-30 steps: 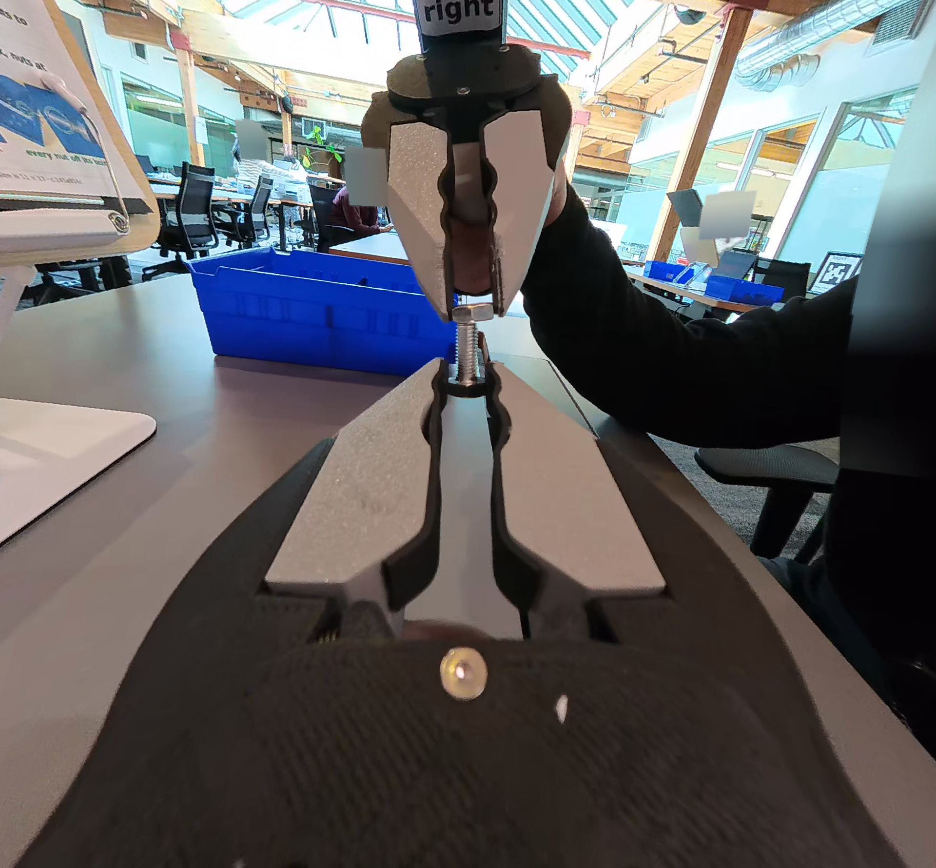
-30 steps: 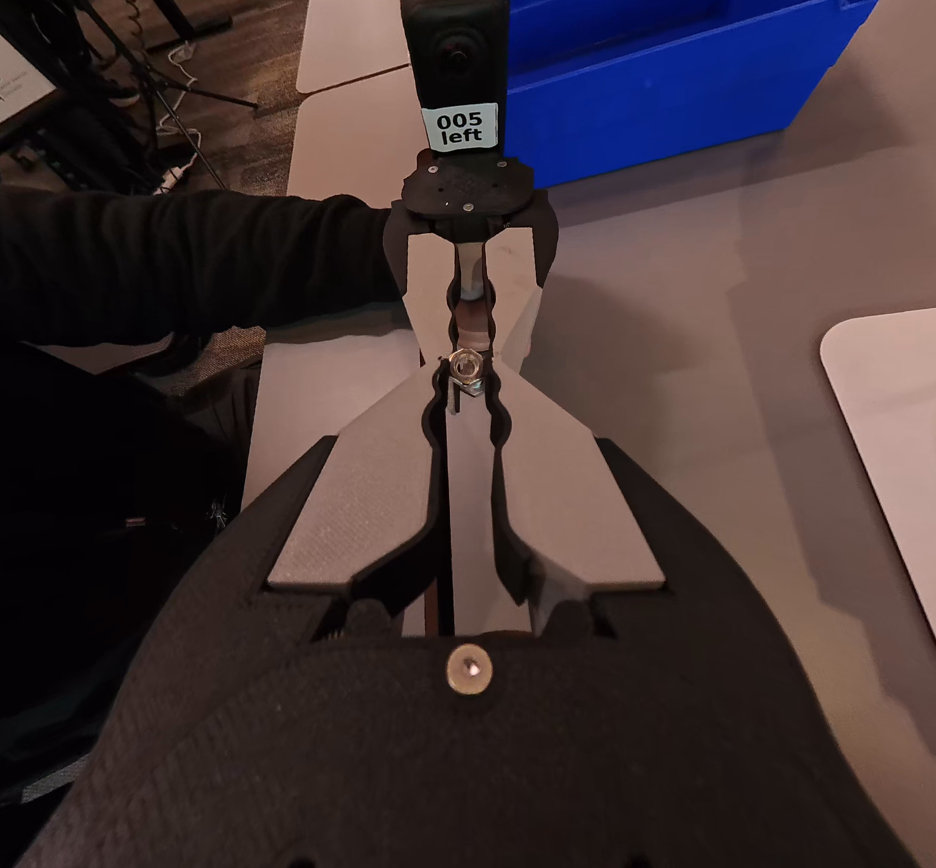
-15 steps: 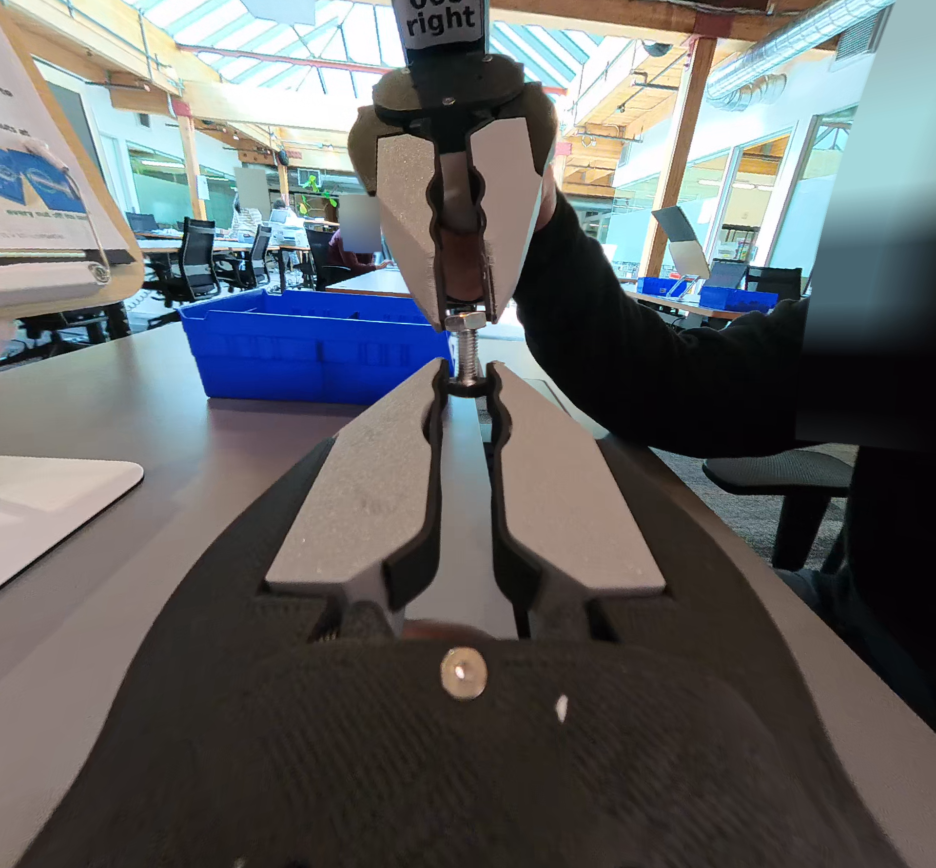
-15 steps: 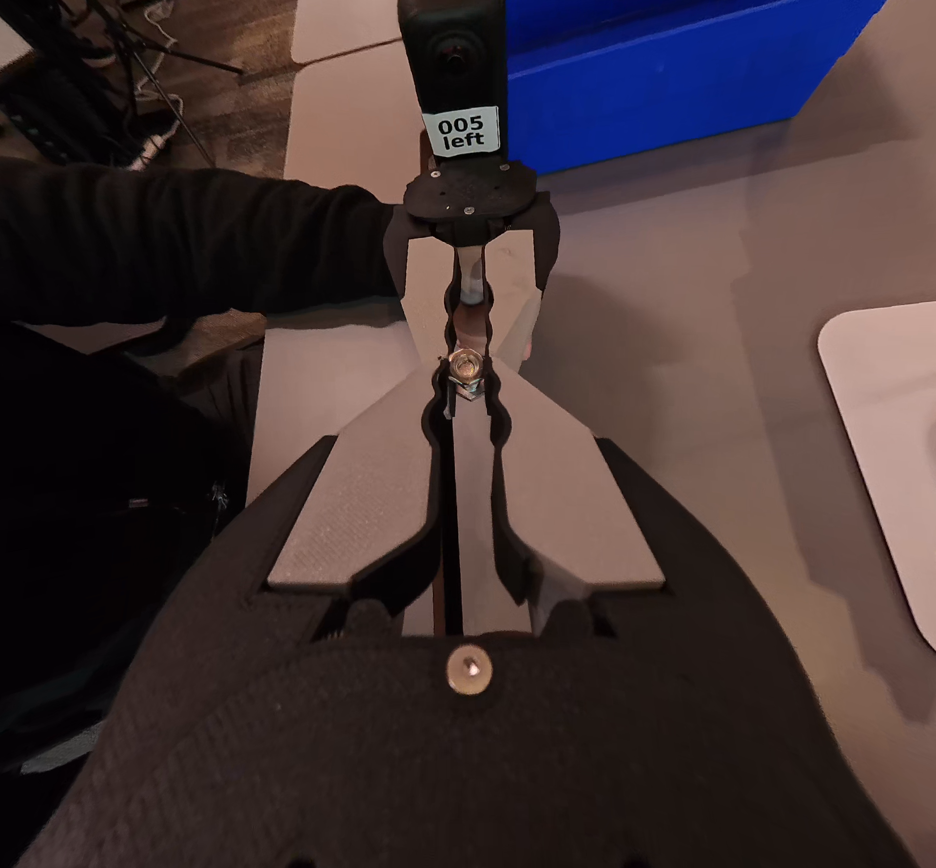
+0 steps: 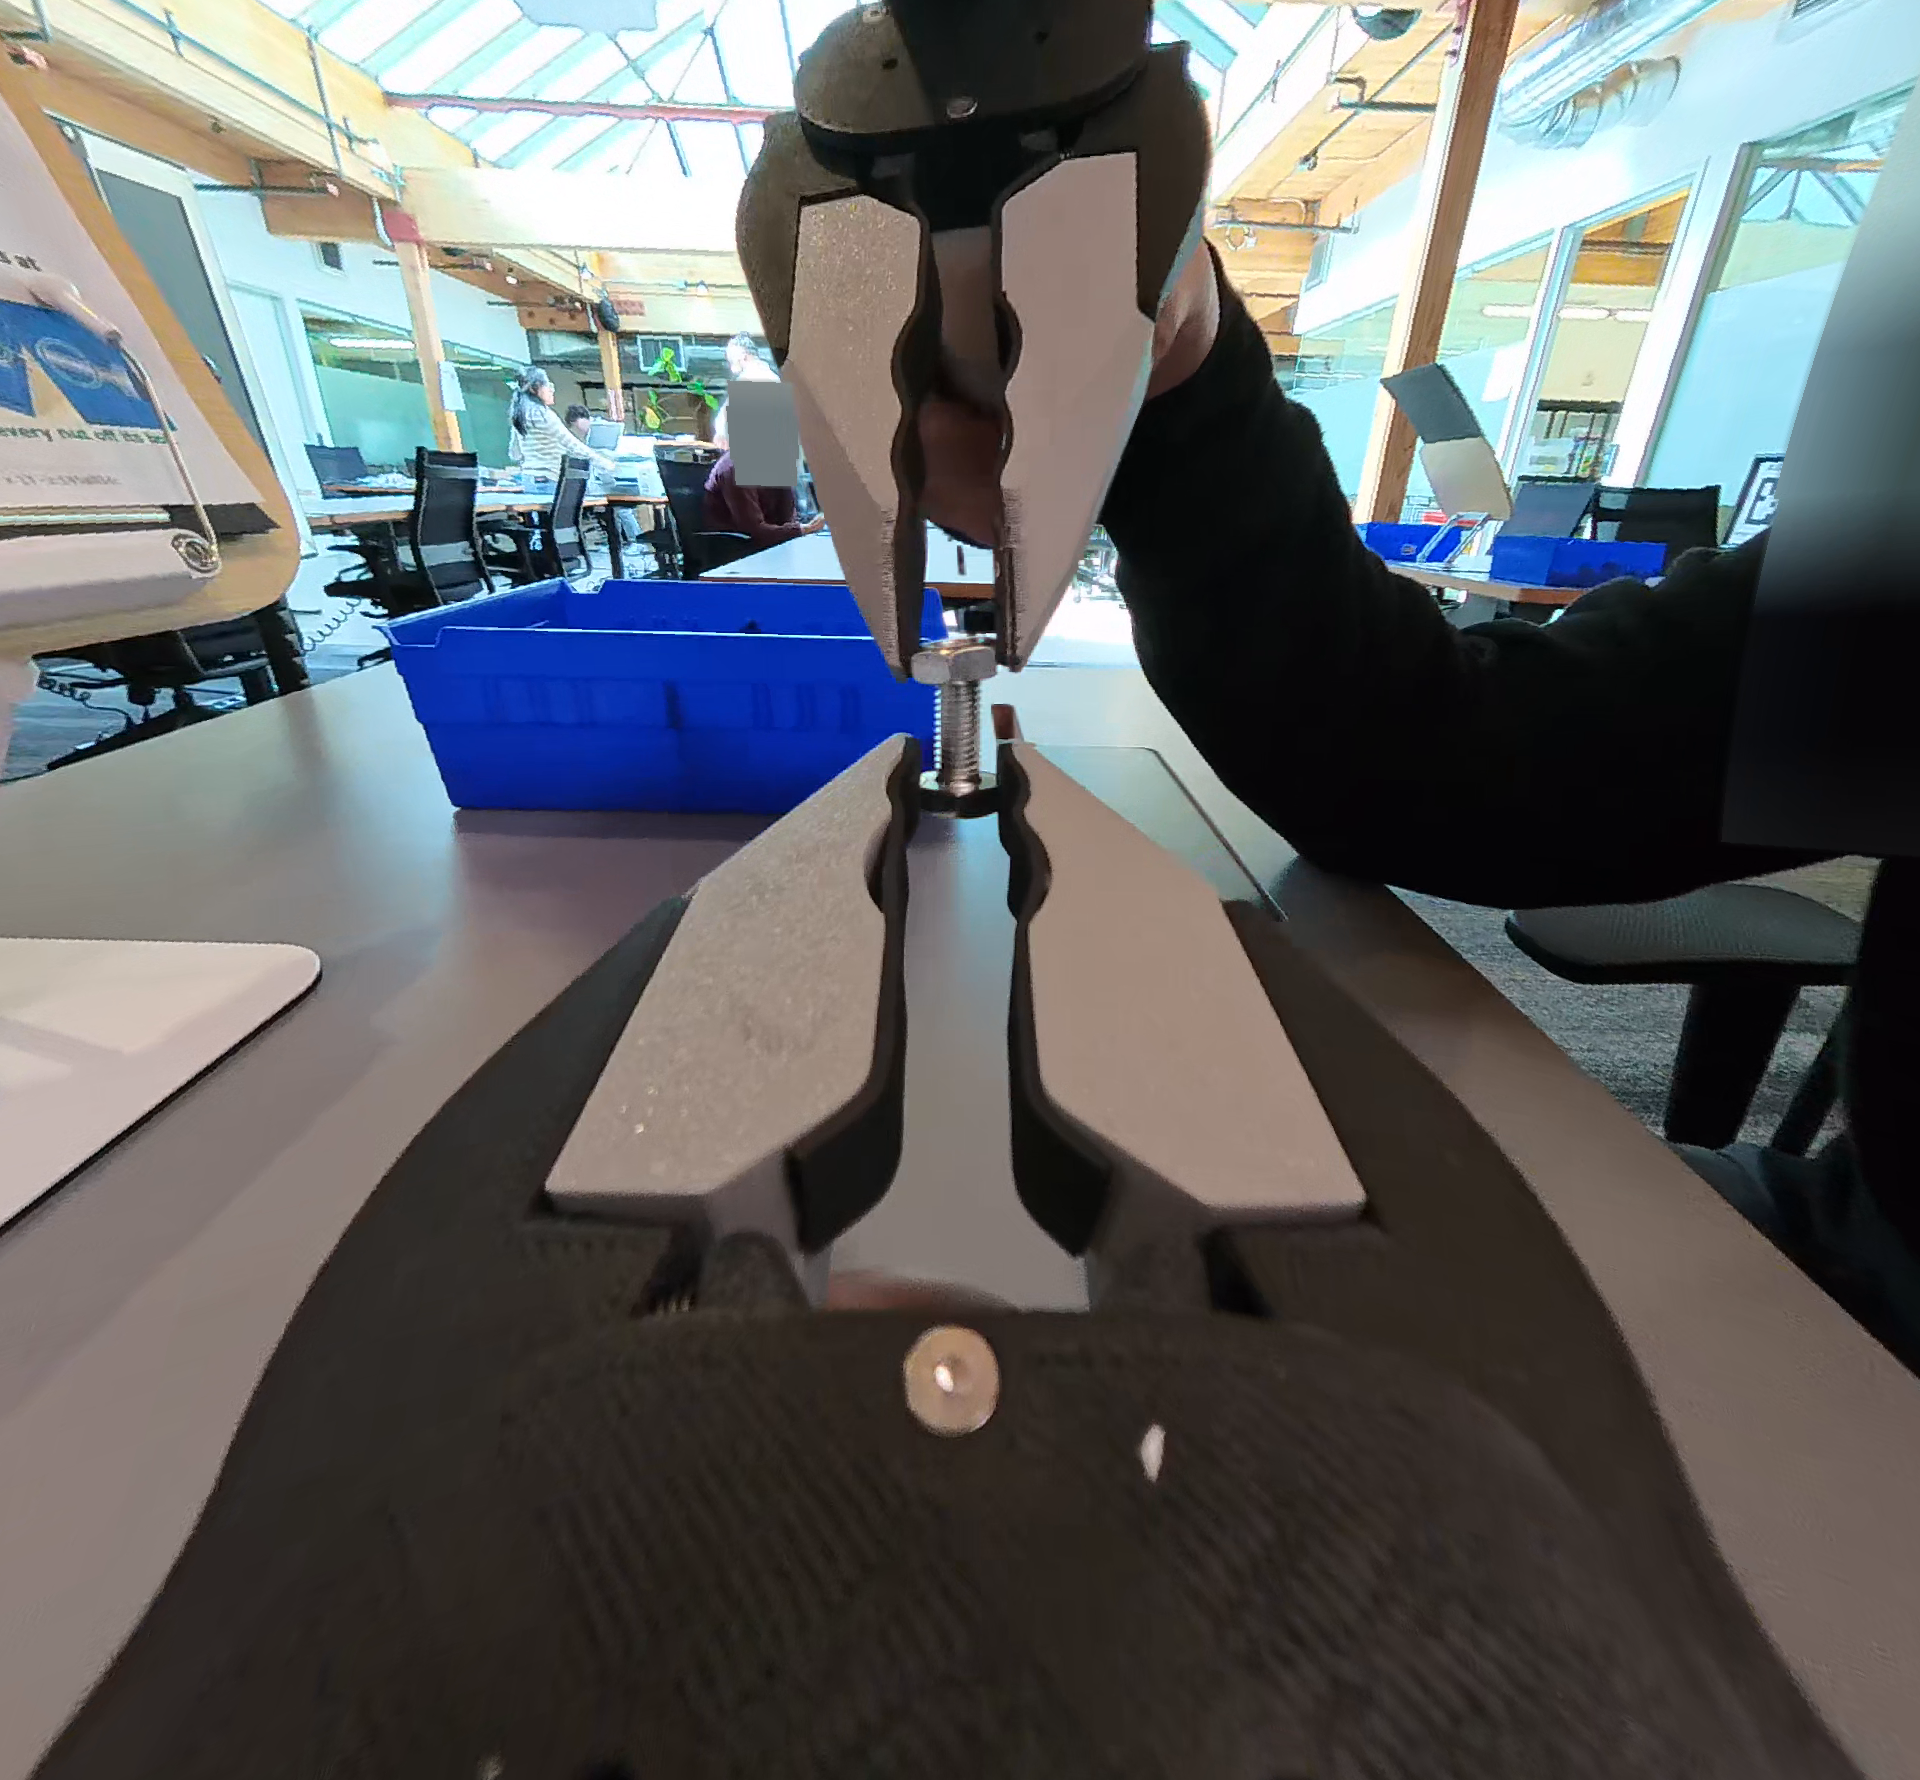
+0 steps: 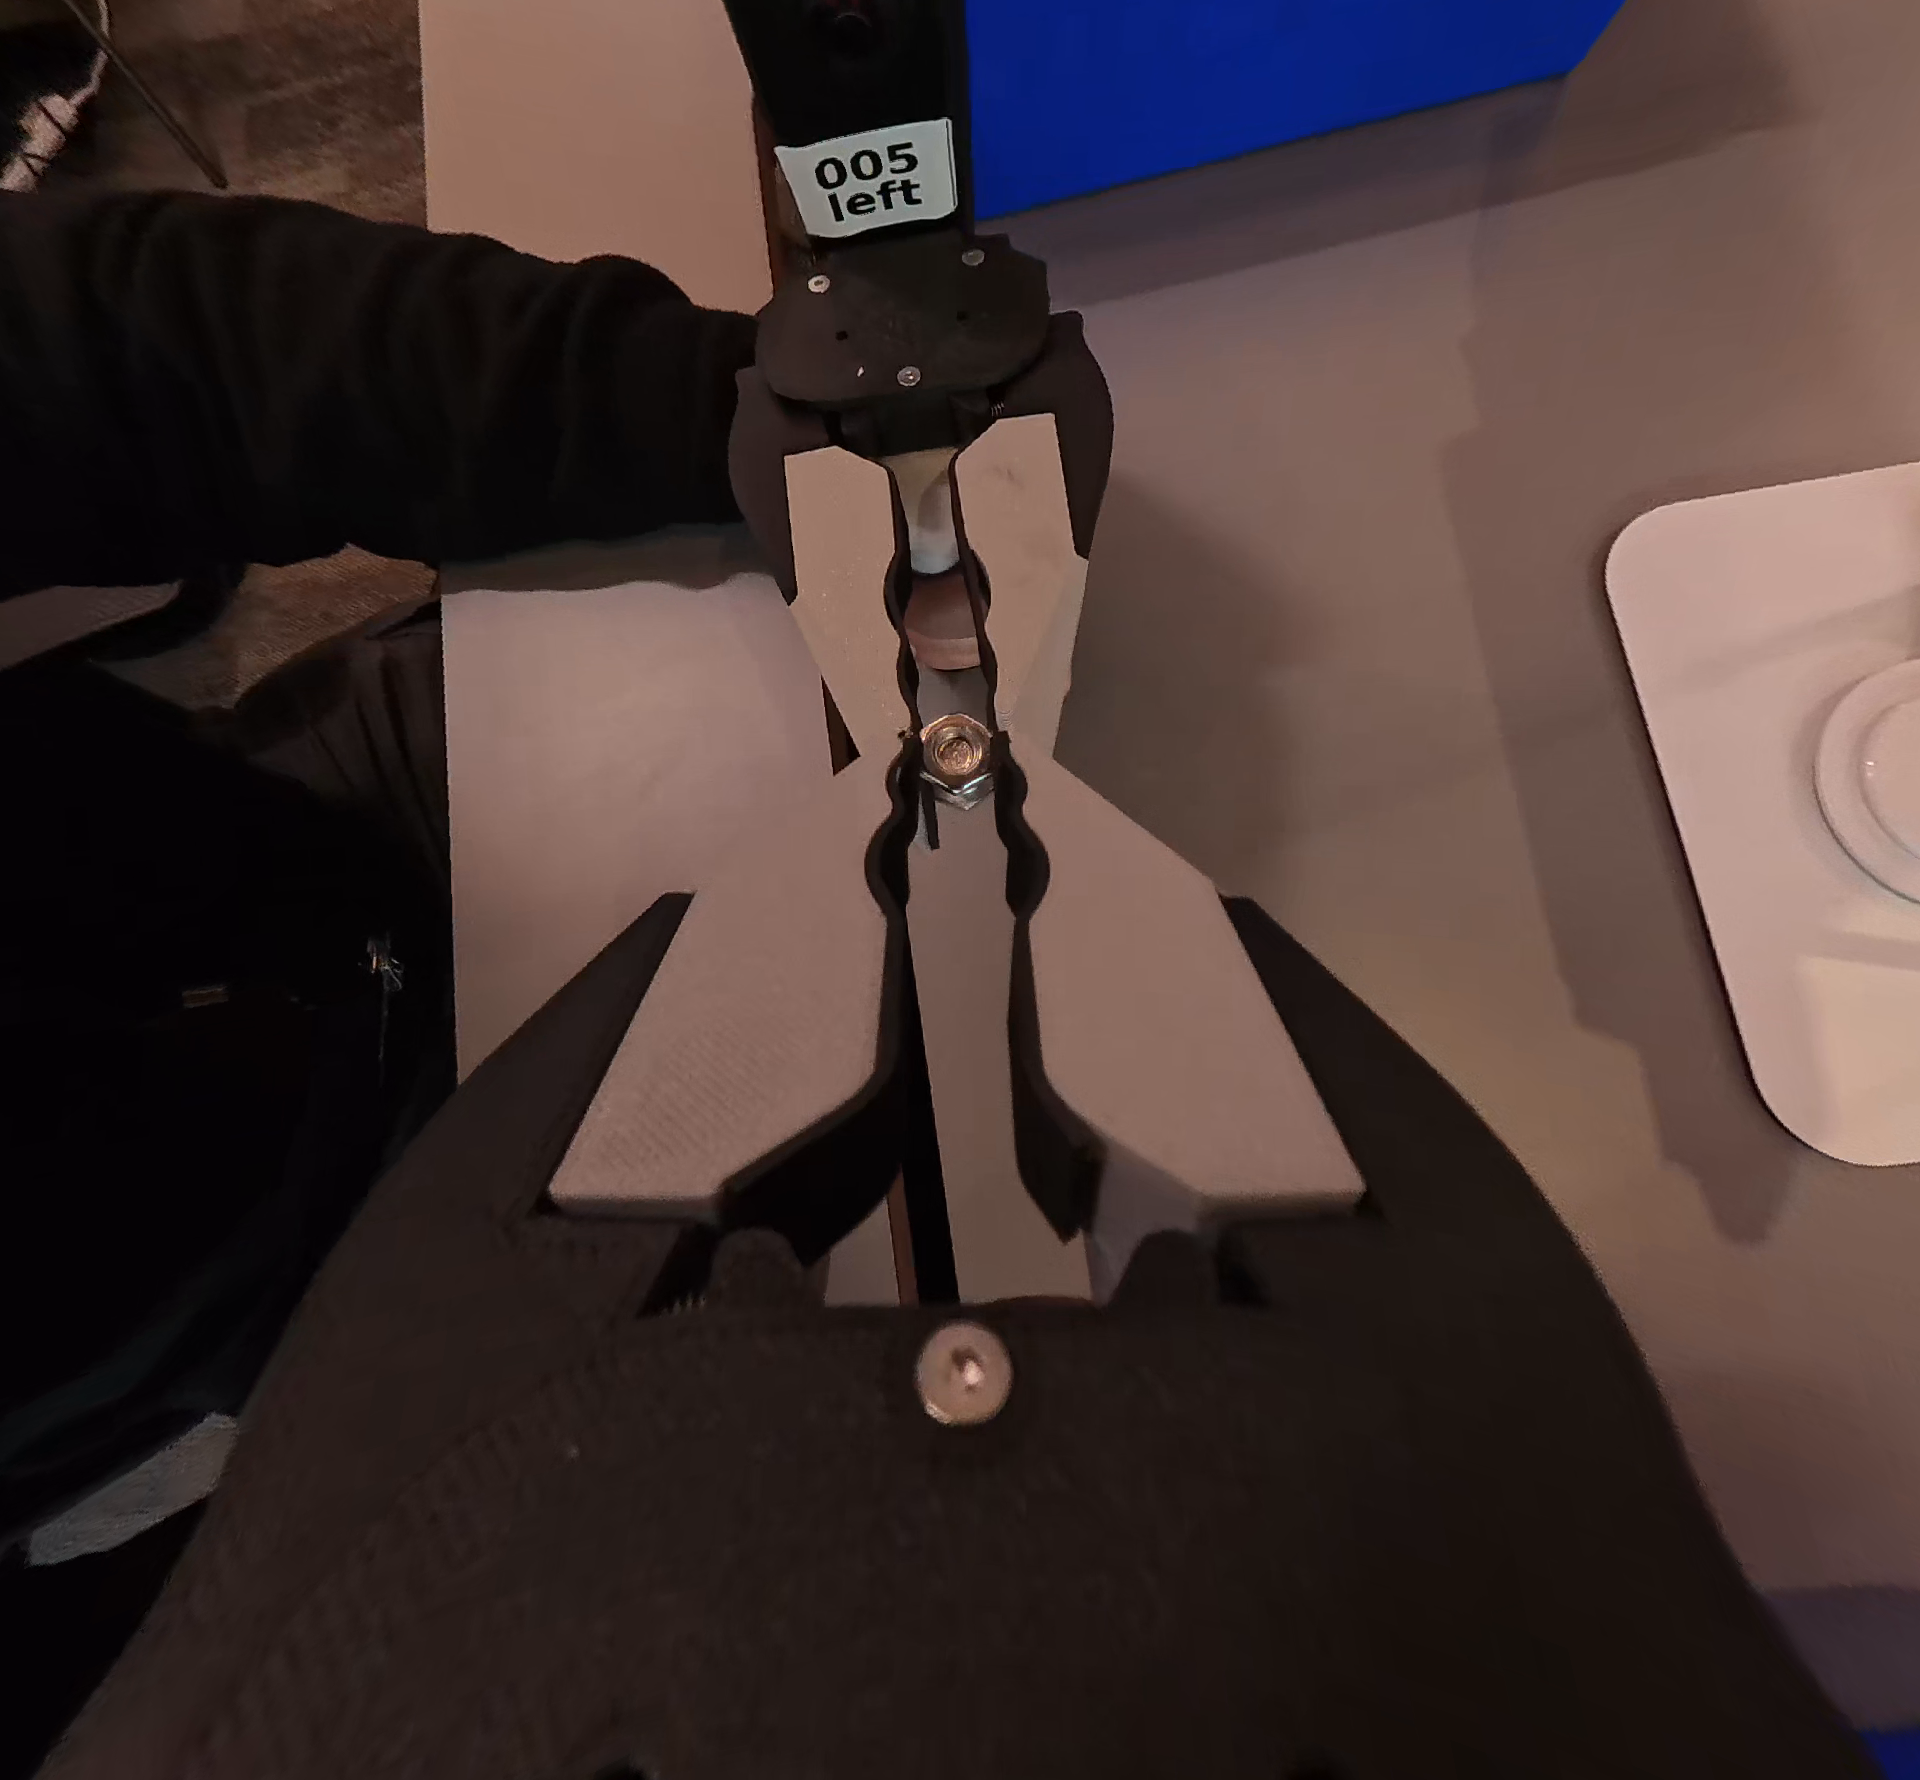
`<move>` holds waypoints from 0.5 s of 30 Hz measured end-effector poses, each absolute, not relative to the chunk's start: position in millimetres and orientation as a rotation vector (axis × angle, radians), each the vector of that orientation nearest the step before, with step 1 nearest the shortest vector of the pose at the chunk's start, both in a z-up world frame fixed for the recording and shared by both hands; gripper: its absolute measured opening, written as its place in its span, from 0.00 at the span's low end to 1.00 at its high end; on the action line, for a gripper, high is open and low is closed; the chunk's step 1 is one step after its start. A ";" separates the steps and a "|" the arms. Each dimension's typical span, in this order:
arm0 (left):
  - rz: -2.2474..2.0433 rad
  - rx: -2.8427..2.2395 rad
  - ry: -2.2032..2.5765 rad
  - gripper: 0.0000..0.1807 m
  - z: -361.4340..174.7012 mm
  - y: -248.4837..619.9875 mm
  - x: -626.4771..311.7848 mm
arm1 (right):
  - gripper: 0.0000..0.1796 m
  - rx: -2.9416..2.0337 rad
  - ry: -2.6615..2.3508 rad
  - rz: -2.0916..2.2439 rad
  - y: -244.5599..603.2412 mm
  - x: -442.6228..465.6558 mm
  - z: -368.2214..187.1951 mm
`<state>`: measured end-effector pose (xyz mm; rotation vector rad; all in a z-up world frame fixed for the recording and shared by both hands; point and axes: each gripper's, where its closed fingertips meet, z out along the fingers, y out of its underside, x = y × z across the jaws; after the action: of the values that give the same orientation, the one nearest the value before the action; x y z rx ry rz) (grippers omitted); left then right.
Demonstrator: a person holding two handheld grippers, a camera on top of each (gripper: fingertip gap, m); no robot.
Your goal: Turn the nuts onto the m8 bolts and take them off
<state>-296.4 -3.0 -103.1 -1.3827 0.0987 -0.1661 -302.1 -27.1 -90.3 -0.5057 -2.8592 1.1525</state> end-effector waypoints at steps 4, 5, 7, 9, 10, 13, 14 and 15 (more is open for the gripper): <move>-0.156 -1.396 0.087 0.07 -105.1 -2.1 -299.1 | 0.06 -0.540 -2.854 1.139 -26.2 -304.7 -92.2; -0.152 -1.399 0.082 0.07 -105.5 -1.8 -300.2 | 0.06 -0.544 -2.849 1.134 -26.0 -305.8 -92.6; -0.147 -1.396 0.072 0.07 -104.6 -2.4 -302.3 | 0.06 -0.559 -2.839 1.147 -26.5 -308.1 -91.9; -0.133 -1.408 0.058 0.07 -105.8 -2.3 -305.3 | 0.06 -0.580 -2.832 1.148 -26.0 -311.0 -93.0; -0.120 -1.418 0.051 0.07 -107.3 -1.7 -307.1 | 0.06 -0.595 -2.830 1.139 -25.3 -312.6 -94.5; -0.084 -1.444 0.029 0.07 -111.1 -0.4 -312.7 | 0.06 -0.634 -2.816 1.114 -24.1 -317.8 -97.9; -0.077 -1.443 0.027 0.07 -110.8 -0.8 -313.8 | 0.06 -0.643 -2.812 1.119 -24.5 -318.8 -97.7; -0.079 -1.440 0.025 0.07 -110.4 -1.3 -314.1 | 0.06 -0.650 -2.810 1.126 -25.1 -319.2 -97.4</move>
<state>-314.1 -1.3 -110.4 -1.4395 0.0253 -0.0785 -319.2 -25.1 -97.4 -0.6496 -2.8100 1.1263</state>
